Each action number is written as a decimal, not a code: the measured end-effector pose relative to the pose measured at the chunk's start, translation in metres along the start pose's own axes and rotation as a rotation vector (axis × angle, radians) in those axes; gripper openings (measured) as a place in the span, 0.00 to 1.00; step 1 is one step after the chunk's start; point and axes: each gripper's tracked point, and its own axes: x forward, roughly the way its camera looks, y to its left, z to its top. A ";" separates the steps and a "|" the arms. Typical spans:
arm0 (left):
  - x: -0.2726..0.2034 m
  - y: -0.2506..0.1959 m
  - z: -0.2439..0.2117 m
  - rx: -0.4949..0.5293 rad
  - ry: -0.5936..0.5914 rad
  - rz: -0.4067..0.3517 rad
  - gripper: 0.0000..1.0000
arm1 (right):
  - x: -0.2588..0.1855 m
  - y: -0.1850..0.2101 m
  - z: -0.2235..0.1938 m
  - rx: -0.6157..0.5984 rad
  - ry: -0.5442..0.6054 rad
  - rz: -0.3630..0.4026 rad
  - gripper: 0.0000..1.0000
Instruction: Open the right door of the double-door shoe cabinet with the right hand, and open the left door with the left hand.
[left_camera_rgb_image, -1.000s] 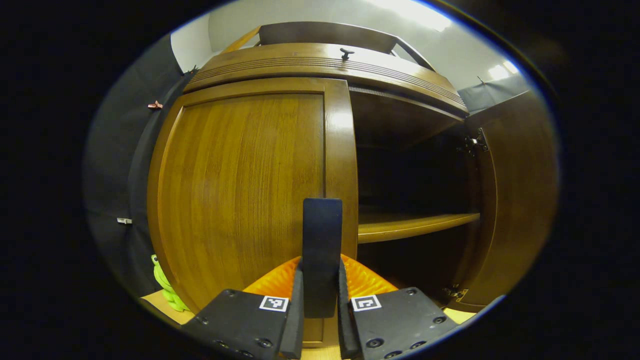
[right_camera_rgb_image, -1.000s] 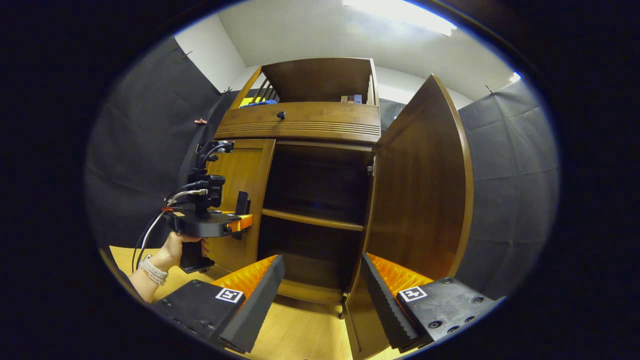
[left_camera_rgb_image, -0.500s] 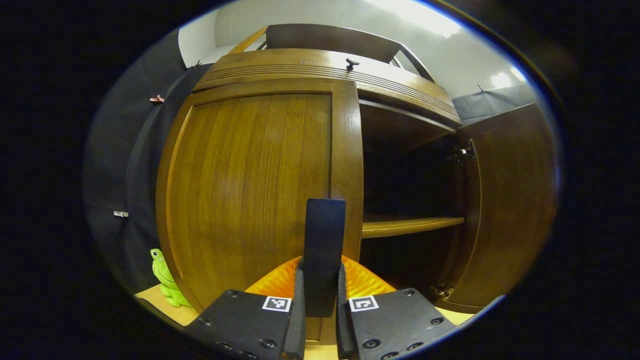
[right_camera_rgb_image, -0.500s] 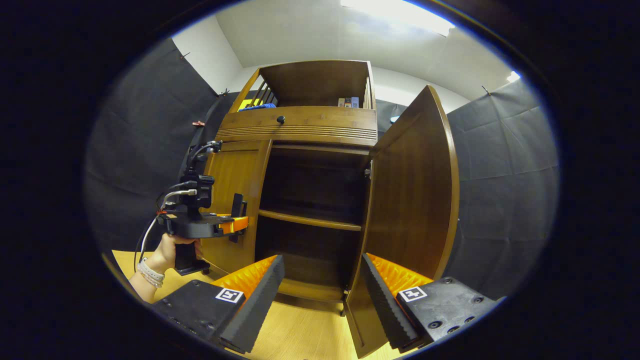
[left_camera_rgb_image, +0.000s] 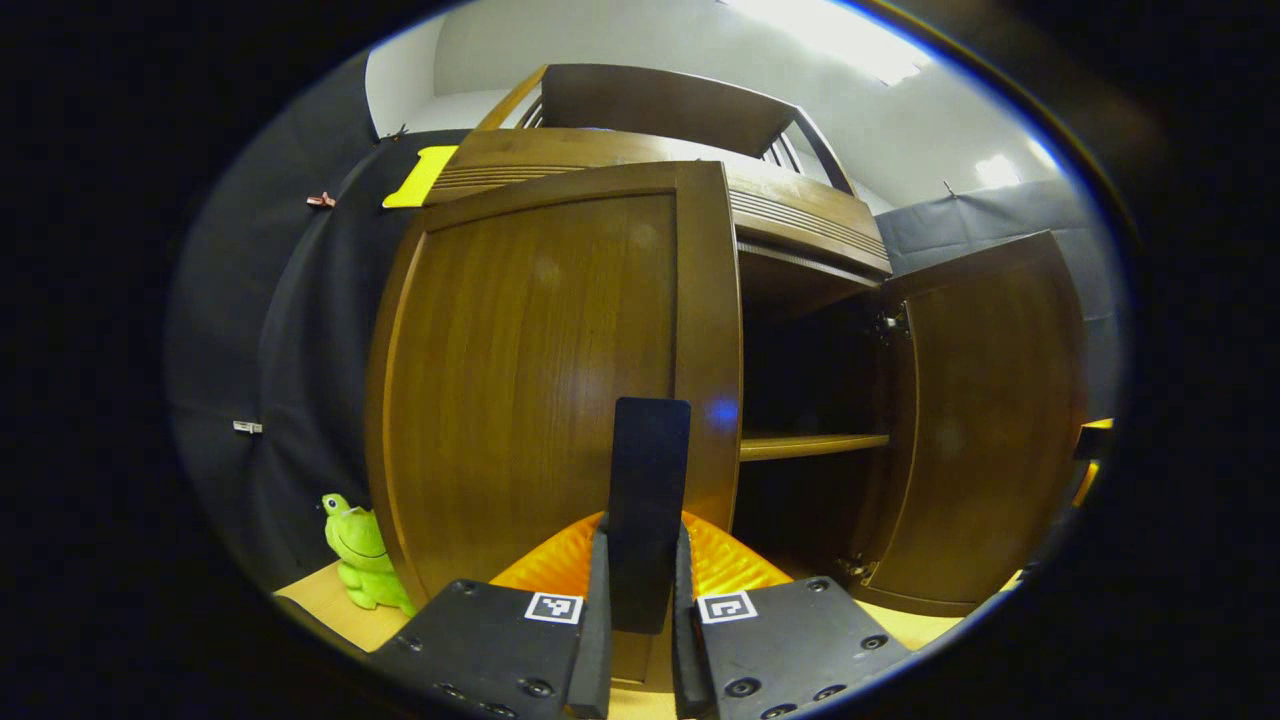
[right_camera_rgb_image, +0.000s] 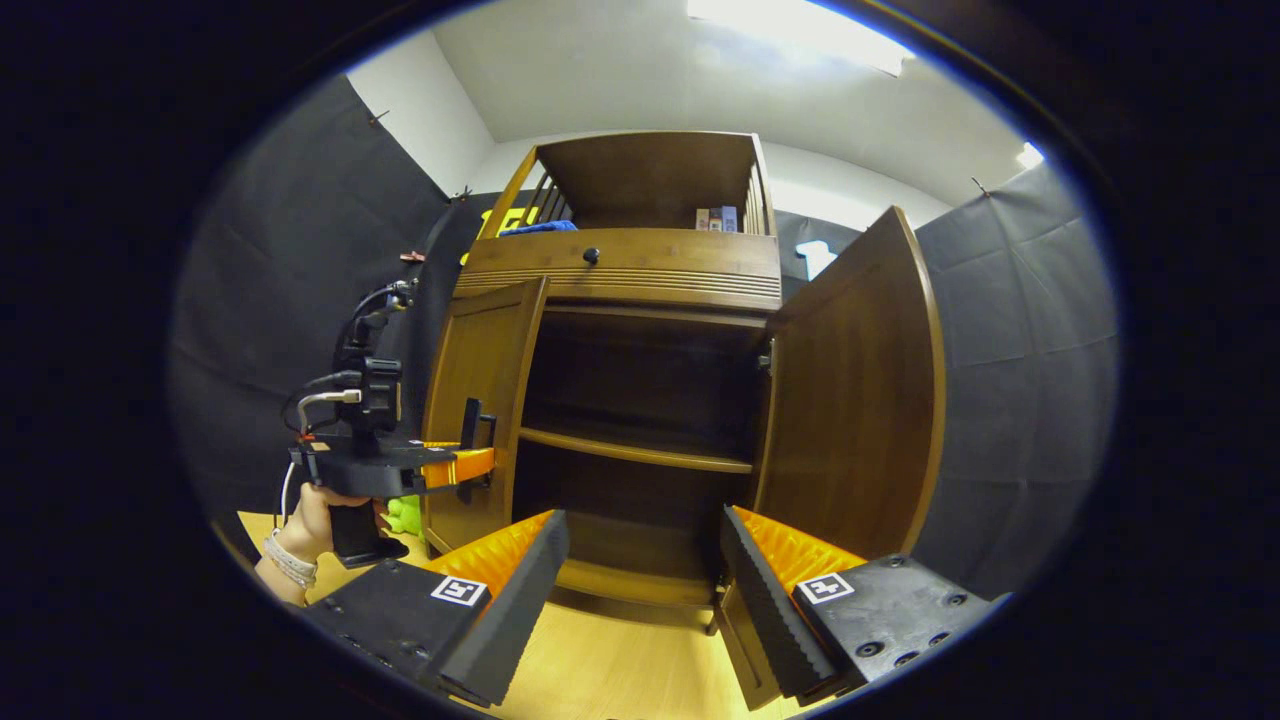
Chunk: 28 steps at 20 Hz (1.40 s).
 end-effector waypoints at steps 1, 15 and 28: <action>-0.006 0.002 0.000 0.000 -0.004 0.002 0.28 | -0.002 0.005 0.000 0.000 0.001 0.009 0.98; -0.092 0.053 0.015 -0.003 -0.006 0.092 0.24 | -0.016 0.055 0.014 0.060 -0.018 0.108 0.96; -0.137 0.110 0.025 0.045 -0.010 0.230 0.19 | -0.006 0.096 0.012 0.101 -0.016 0.194 0.98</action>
